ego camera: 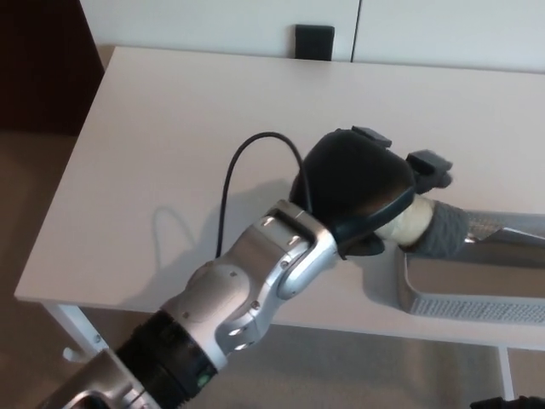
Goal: The robot walks towards a desk on which a shovel is kept on the left hand side and a container is kept on the right hand side. The robot picks up the shovel using its left hand and places it in the container.
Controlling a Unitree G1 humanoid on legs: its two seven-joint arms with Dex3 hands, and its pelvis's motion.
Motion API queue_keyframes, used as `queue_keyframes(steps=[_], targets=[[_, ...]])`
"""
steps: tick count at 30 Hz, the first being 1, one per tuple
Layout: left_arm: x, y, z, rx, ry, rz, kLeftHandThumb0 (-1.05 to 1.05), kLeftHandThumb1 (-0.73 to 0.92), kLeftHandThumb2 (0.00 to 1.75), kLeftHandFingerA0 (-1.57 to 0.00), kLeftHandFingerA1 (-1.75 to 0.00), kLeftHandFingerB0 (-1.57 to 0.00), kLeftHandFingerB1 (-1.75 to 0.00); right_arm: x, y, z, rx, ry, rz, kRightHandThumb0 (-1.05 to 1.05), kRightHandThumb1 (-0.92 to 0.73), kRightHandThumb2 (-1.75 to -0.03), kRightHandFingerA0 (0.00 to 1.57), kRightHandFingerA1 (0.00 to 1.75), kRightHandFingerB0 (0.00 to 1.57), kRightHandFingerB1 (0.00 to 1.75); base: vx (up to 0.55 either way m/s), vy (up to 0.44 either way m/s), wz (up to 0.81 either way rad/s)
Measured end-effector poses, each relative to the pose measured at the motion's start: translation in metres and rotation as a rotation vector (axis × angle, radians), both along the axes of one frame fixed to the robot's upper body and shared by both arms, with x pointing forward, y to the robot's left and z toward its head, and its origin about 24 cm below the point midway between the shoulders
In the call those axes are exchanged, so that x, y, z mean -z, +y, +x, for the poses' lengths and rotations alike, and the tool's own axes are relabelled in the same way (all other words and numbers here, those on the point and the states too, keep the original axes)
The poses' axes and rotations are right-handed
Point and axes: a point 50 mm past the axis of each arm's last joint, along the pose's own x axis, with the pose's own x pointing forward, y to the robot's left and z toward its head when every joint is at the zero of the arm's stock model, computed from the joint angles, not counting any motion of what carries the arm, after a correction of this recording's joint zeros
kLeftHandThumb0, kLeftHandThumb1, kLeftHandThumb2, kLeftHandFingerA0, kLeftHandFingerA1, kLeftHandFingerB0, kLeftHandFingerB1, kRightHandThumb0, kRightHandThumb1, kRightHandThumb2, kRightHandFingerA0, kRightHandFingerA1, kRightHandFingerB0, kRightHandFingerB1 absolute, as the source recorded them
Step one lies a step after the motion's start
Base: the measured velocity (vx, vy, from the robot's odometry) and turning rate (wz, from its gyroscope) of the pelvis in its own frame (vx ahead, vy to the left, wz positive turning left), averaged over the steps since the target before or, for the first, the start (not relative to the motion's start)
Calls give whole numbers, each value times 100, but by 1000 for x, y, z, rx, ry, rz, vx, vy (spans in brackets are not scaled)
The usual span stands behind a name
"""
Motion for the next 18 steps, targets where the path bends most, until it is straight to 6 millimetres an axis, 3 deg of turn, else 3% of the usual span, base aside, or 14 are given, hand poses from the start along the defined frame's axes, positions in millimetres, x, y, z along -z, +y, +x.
queue_keyframes(steps=[2, 3, 4, 5, 7, 12, 17, 18], targets=[[0, -10, -4, 27, 4, 2, -72, 81, 65, -71, -51, -23, -31, -1, 0, 1, -2, -4, 0, -57, -61, -59, 74, 45, 58, 40, 0, 0, 0], [1, -14, -7, 39, 8, 3, -72, 81, 65, -71, -51, -23, -31, -1, 0, 2, -4, -5, 0, -57, -61, -59, 74, 45, 58, 40, 0, 0, 0], [1, -20, -10, 56, 14, 4, -78, 85, 66, -50, -36, -18, -31, -1, 0, 2, -6, -6, 0, -58, -61, -58, 75, 44, 59, 39, 0, 0, 0], [0, -25, -12, 69, 14, 3, -87, 72, 104, -31, -47, -10, -40, -2, 0, 2, -8, -6, -1, -56, -61, -59, 74, 44, 58, 40, 0, 0, 0], [-4, -29, -12, 73, 4, 8, -91, 69, 107, -14, -43, -7, -35, -3, 0, 2, -13, -6, -5, -55, -61, -59, 74, 44, 57, 39, 0, 0, 4], [-10, -48, -22, 111, 7, 17, -97, 73, 114, -11, -34, -1, -28, -6, 1, 5, -29, -21, -11, -56, -61, -59, 72, 44, 58, 39, 0, 0, 0], [-12, -49, -23, 111, 4, 40, -102, 77, 118, -12, -30, -1, -21, -6, 1, 5, -42, -16, -22, -55, -61, -59, 72, 44, 58, 39, 0, 0, 0], [-13, -49, -23, 109, -1, 45, -101, 92, 72, -11, -29, 0, -28, -5, 1, 5, -44, -14, -24, -55, -61, -59, 73, 44, 58, 39, 0, 0, 0]])
